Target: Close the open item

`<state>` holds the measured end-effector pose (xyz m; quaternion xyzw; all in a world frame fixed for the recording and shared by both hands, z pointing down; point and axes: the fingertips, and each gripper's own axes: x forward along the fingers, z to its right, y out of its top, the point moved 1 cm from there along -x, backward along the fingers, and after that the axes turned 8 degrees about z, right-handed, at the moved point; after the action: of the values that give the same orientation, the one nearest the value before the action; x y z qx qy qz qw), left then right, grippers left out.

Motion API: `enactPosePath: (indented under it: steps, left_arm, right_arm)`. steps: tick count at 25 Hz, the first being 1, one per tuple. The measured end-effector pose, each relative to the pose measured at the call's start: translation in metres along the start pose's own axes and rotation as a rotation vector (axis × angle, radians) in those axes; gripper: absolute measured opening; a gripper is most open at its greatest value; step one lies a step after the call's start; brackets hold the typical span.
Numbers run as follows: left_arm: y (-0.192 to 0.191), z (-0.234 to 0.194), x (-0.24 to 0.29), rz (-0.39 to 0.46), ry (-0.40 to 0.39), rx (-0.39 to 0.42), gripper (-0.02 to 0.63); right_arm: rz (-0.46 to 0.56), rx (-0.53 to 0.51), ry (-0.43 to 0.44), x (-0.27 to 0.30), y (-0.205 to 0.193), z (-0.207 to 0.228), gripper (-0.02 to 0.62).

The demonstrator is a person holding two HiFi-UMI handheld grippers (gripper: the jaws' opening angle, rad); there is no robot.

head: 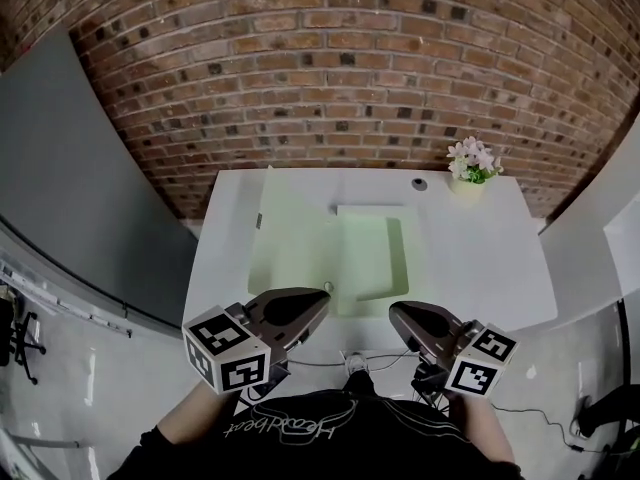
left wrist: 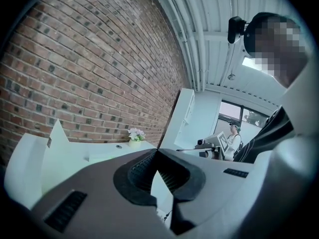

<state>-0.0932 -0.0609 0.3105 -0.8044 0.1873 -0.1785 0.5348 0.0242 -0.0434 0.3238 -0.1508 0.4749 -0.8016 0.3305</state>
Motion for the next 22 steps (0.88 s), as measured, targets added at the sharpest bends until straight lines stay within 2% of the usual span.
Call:
enactPosePath:
  steps: [12,22]
  left_arm:
    - [0.029,-0.04,0.007,0.066,0.086,0.019,0.002]
    - [0.053,-0.094,-0.015,0.145,0.249,0.031,0.002]
  right_arm:
    - [-0.036,0.05,0.023,0.024,0.008,0.047,0.003]
    - [-0.084,0.089,0.044,0.045,0.003,0.076,0.003]
